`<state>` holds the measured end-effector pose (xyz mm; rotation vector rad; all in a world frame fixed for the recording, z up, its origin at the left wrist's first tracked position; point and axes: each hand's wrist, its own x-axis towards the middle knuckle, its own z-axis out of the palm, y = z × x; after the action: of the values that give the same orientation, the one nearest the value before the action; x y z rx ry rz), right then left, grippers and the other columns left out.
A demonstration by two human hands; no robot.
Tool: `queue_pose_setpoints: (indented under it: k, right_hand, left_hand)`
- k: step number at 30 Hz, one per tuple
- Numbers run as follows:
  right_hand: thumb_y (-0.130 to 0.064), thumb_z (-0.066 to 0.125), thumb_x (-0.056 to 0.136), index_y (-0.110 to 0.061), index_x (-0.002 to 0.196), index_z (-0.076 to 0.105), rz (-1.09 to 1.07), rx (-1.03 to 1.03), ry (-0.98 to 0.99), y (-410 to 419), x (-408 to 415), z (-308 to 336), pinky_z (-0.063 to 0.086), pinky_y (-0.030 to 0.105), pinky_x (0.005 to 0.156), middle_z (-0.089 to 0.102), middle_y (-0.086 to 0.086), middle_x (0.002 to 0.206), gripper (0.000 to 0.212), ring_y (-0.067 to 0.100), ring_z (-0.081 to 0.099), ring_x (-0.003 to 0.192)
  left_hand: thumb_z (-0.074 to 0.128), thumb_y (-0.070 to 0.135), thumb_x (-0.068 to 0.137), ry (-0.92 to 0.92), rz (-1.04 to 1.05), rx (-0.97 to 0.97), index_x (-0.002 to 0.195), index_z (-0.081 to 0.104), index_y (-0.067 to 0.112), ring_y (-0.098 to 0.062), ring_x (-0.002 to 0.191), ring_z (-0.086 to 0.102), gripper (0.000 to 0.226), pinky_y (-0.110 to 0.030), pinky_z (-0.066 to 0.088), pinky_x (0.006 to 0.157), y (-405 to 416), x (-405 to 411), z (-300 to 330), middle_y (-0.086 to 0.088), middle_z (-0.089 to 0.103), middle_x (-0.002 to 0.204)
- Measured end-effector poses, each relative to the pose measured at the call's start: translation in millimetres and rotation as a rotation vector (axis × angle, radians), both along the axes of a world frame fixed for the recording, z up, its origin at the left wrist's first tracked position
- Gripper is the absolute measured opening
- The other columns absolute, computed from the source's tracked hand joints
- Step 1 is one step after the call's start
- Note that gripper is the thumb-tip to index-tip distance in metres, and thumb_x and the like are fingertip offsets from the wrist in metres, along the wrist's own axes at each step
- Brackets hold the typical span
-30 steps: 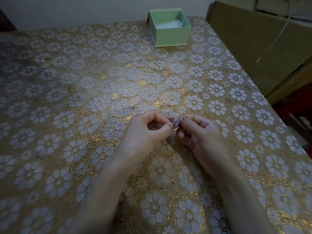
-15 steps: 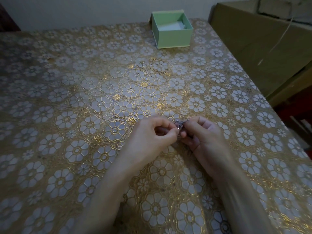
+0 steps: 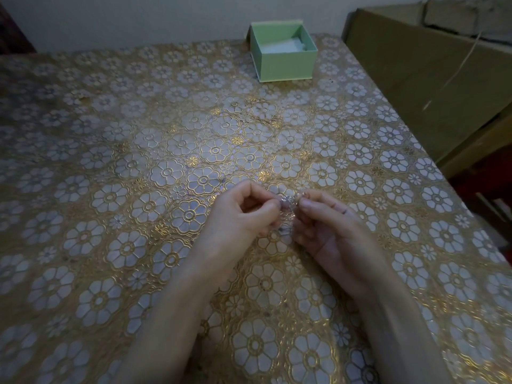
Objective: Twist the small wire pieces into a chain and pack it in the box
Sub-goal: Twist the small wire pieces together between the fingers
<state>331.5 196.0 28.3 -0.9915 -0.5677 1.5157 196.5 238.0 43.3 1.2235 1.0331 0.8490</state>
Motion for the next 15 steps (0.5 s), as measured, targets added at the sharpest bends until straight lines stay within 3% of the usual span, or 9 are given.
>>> queue_pose_setpoints:
  k: [3,6,11,15]
  right_hand:
    - [-0.013,0.059,0.072,-0.014,0.073,0.065,-0.017,0.008,0.005,0.0,0.4,1.3,0.023,0.02,0.048,0.043,-0.004,0.056,0.007,0.007,0.032,0.05]
    - [-0.013,0.058,0.073,-0.017,0.07,0.067,-0.039,0.011,0.014,-0.1,0.5,2.7,0.019,0.019,0.046,0.036,-0.006,0.053,0.011,0.007,0.026,0.049]
    - [-0.015,0.056,0.073,-0.02,0.067,0.07,-0.044,0.014,-0.004,-1.0,0.5,7.0,0.012,0.021,0.047,0.04,-0.011,0.046,0.016,0.011,0.012,0.052]
    - [-0.013,0.059,0.07,-0.02,0.067,0.07,-0.057,0.069,-0.019,-0.6,2.5,7.7,0.012,0.019,0.042,0.025,-0.009,0.046,0.013,0.011,0.01,0.048]
  left_hand:
    - [0.056,-0.008,0.081,-0.193,-0.004,-0.186,0.051,0.061,0.018,-0.012,0.049,0.05,0.04,-0.018,0.038,0.047,3.4,0.0,-0.8,-0.001,0.06,0.055]
    - [0.061,0.005,0.063,-0.321,-0.014,-0.313,0.045,0.06,0.018,-0.01,0.047,0.055,0.021,-0.017,0.041,0.046,4.5,0.2,1.9,-0.002,0.059,0.057]
    - [0.06,0.008,0.059,-0.322,-0.067,-0.382,0.053,0.055,0.012,-0.013,0.047,0.056,0.009,-0.018,0.043,0.046,1.7,-0.5,2.0,-0.014,0.065,0.07]
    - [0.067,-0.006,0.064,-0.386,-0.11,-0.442,0.052,0.055,0.013,-0.013,0.047,0.055,0.026,-0.017,0.044,0.044,2.3,-0.4,1.8,-0.018,0.067,0.076]
